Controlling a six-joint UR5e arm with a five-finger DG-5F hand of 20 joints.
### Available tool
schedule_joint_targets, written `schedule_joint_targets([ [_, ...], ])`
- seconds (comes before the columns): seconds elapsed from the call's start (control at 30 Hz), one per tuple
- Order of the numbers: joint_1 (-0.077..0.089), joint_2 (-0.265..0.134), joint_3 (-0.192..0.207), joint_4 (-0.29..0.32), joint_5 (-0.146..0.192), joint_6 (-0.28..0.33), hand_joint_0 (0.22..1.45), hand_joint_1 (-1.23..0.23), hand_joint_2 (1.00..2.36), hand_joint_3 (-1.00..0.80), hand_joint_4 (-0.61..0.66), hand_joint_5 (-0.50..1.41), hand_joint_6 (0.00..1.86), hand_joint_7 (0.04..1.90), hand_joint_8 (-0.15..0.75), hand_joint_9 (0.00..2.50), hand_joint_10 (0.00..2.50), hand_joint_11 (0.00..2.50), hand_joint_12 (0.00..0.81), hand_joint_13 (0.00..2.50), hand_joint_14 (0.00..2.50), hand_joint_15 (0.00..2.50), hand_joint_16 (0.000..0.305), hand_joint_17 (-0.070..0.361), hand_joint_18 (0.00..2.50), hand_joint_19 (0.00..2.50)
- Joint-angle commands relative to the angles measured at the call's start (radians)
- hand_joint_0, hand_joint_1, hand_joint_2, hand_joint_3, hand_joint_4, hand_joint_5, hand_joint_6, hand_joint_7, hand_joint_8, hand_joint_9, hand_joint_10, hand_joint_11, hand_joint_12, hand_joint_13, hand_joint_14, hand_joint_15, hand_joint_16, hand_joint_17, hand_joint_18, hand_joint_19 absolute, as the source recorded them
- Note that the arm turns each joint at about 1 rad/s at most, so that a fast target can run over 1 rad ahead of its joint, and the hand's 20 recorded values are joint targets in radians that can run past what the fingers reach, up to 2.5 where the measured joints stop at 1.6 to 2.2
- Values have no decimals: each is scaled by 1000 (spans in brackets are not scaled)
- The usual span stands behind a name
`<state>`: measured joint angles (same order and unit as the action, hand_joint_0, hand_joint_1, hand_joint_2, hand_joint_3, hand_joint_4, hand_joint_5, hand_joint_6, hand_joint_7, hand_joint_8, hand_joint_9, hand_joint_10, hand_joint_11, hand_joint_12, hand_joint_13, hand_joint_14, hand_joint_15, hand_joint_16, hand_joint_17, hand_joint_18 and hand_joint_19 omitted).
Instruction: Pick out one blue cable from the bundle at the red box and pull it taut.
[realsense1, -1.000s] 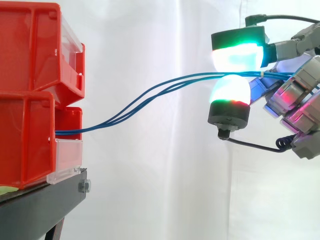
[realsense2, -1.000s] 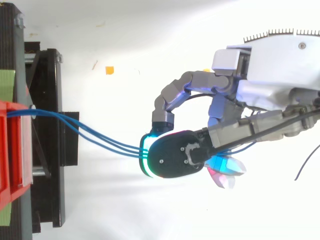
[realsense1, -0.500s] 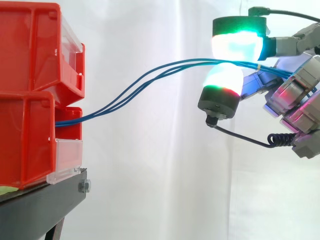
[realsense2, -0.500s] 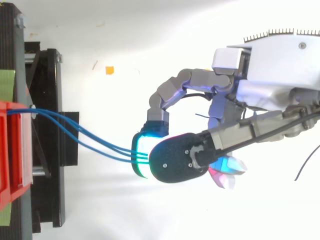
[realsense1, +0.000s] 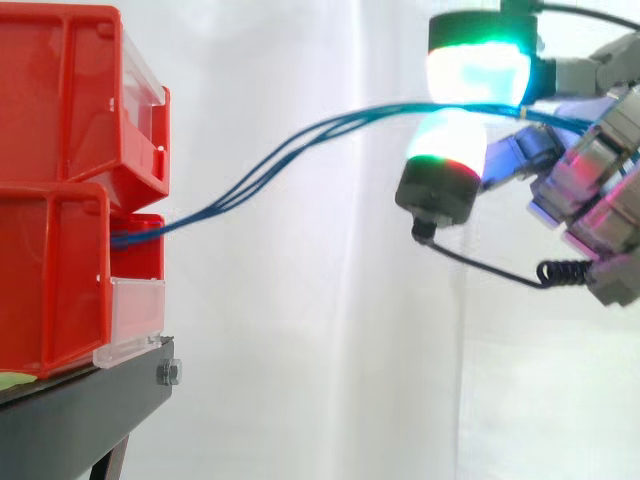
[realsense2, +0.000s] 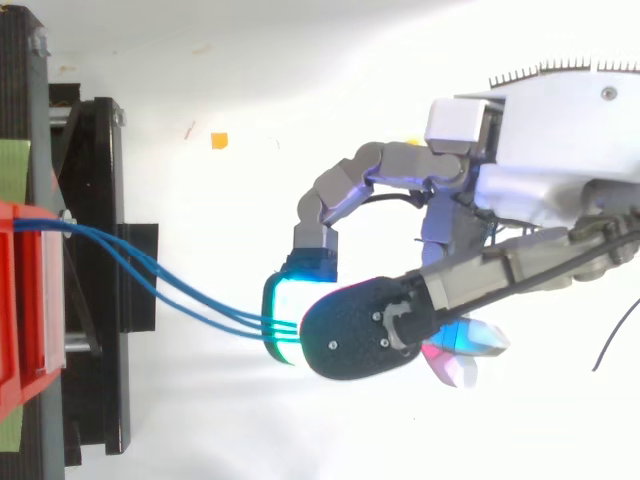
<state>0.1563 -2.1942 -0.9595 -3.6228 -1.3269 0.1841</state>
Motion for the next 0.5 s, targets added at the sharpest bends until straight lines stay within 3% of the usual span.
schedule_joint_targets([
  [0.0, 0, -3, -19, 0, -5, 5, 618, -579, 1000, -500, -55, -133, 869, 833, 253, 1617, 28, 1597, 381, 1403, 33, 985, 54, 122, 1029, 991],
  [0.17, 5, -3, -30, -5, -6, 9, 598, -532, 1000, -500, -32, -118, 792, 923, 256, 1617, 30, 1587, 385, 1400, 31, 977, 56, 125, 1028, 992],
  [0.3, 6, -4, -4, -11, -3, 12, 596, -536, 1000, -500, -25, -112, 766, 943, 250, 1613, 30, 1561, 386, 1396, 31, 977, 56, 126, 1023, 981],
  [0.47, 8, -4, -5, -13, -2, 14, 621, -533, 1000, -500, -23, -106, 737, 968, 252, 1609, 29, 1562, 384, 1395, 32, 974, 56, 125, 1018, 984],
])
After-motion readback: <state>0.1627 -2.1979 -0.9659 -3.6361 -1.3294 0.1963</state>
